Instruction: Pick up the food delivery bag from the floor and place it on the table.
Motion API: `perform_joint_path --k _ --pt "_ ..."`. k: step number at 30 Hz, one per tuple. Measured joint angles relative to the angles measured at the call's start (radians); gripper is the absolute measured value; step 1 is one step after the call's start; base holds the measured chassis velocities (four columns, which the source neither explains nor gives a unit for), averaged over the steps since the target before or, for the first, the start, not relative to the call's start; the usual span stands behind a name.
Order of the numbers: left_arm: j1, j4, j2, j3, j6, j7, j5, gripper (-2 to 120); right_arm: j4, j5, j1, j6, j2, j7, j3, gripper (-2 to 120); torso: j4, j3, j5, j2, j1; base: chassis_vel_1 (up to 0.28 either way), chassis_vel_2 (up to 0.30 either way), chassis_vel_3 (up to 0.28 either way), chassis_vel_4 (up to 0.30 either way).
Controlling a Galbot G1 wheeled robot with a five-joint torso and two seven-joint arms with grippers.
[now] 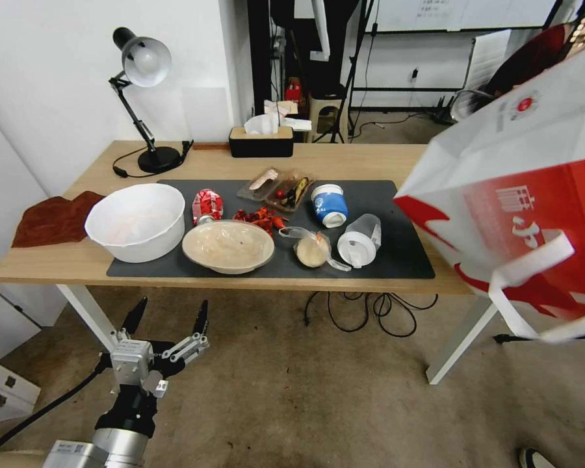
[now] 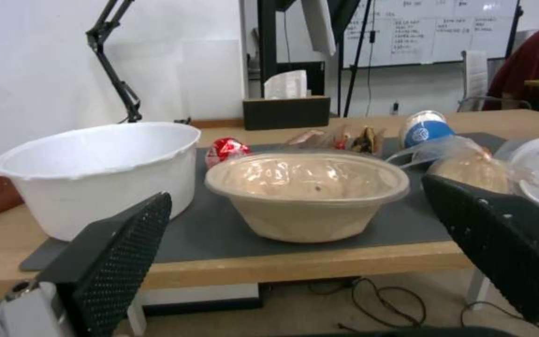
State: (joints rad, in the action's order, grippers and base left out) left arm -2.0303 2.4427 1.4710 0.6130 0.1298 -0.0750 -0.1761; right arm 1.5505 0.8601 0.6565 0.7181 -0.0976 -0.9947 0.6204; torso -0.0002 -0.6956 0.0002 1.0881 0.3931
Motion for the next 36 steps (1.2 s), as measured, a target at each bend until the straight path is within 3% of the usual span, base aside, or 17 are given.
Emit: perform_joint_path --k 5,8,9,12,13,17,28,31,35,36 --pt "-0.009 0.001 0.009 -0.021 0.003 -0.001 0.025 100 -0.063 -0.022 -0.015 0.0 -0.019 0.009 -0.037 0 0.0 0.0 0.0001 0.0 0.0 0.0 0.0 0.0 0.0" --pt "-0.017 -0.001 0.023 -0.04 0.009 -0.003 0.057 100 -0.128 -0.039 -0.195 0.001 -0.075 0.032 -0.281 0 0.0 0.0 0.0008 0.0 0.0 0.0 0.0 0.0 0.0" --pt "-0.017 -0.001 0.023 -0.04 0.009 -0.003 0.057 100 -0.128 -0.039 -0.195 0.001 -0.075 0.032 -0.281 0 0.0 0.0 0.0008 0.0 0.0 0.0 0.0 0.0 0.0" --pt "-0.027 -0.003 0.03 -0.053 0.017 -0.005 0.079 100 -0.17 -0.066 -0.35 0.001 -0.114 0.048 -0.435 0 0.0005 0.0 0.0 0.0 0.0 0.0 0.0 0.0 0.0" --pt "-0.027 -0.003 0.03 -0.053 0.017 -0.005 0.079 100 -0.17 -0.066 -0.35 0.001 -0.114 0.048 -0.435 0 0.0005 0.0 0.0 0.0 0.0 0.0 0.0 0.0 0.0" --pt "-0.034 -0.008 0.039 -0.059 0.027 -0.007 0.097 100 -0.243 -0.111 -0.539 0.001 -0.18 0.07 -0.594 0 0.0002 0.0 -0.0003 0.0 0.0 0.0 0.0 0.0 0.0" --pt "-0.025 -0.02 0.042 -0.052 0.027 -0.01 0.093 100 -0.321 -0.209 -0.611 -0.001 -0.258 0.08 -0.676 0 0.0003 0.0 -0.0003 0.0 0.0 0.0 0.0 0.0 0.0" --pt "-0.023 -0.024 0.042 -0.052 0.027 -0.011 0.093 100 -0.329 -0.215 -0.611 -0.001 -0.264 0.085 -0.677 4 0.0002 0.0 -0.0003 0.0 0.0 0.0 0.0 0.0 0.0" --pt "-0.018 -0.03 0.04 -0.053 0.027 -0.012 0.092 100 -0.353 -0.215 -0.614 -0.002 -0.284 0.104 -0.675 27 0.0 0.0 -0.0002 0.0 0.0 0.0 0.0 0.0 0.0" --pt "-0.018 -0.03 0.04 -0.053 0.027 -0.012 0.092 100 -0.353 -0.215 -0.614 -0.002 -0.284 0.104 -0.675 27 0.0 0.0 -0.0002 0.0 0.0 0.0 0.0 0.0 0.0"
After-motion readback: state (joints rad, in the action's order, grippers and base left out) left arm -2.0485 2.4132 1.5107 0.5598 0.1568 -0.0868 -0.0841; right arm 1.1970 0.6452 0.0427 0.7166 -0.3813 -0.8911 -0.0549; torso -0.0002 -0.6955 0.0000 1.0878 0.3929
